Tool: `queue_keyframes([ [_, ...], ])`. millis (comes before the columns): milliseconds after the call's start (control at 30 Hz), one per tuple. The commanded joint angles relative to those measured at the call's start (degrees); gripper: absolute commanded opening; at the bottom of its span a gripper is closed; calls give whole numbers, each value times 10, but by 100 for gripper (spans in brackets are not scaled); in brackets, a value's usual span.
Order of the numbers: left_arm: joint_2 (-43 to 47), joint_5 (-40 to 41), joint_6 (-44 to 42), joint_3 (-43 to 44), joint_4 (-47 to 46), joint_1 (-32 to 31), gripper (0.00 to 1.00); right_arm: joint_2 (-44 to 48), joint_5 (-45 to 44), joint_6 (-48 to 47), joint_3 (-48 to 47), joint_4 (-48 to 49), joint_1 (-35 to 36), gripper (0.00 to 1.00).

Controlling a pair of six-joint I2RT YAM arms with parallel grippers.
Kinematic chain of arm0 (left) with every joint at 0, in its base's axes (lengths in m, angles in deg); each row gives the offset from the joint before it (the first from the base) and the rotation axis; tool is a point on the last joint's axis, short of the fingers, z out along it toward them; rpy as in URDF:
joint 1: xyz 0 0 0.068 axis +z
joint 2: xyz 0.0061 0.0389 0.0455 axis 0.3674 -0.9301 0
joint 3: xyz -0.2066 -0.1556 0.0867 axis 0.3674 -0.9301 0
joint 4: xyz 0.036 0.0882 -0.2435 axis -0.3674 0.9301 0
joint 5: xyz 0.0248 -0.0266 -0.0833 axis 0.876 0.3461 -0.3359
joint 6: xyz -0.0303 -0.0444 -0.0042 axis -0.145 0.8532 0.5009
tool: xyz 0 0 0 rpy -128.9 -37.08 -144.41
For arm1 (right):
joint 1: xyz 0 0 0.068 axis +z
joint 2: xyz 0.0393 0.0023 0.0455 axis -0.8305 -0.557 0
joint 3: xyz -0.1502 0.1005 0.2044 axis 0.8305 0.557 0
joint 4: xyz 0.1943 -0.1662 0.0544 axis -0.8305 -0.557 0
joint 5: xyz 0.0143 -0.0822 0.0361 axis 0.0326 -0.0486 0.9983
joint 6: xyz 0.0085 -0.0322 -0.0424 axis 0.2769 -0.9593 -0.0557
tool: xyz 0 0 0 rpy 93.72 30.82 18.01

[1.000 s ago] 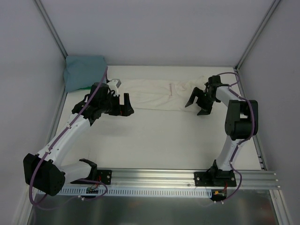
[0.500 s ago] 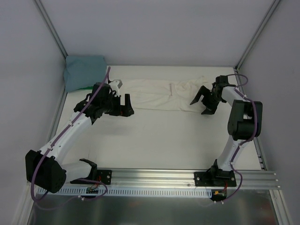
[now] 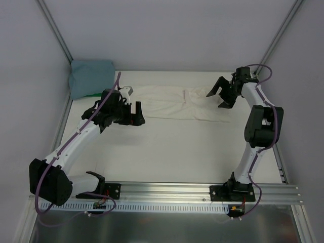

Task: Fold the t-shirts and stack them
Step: Fold the other side of the tshirt into a rectangle

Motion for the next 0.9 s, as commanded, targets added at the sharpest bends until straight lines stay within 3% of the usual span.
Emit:
queue_keyframes([
  [0, -8, 4, -8, 12, -7, -6, 99, -45, 9, 7, -33, -29, 1, 99],
  [367, -36, 6, -15, 24, -10, -6, 99, -72, -7, 6, 13, -14, 3, 100],
  [600, -48, 8, -26, 38, 2, -6, 99, -100, -37, 21, -6, -9, -20, 100],
  [867, -76, 21, -52, 64, 39, -5, 99, -209, -26, 46, -170, -34, -37, 99],
])
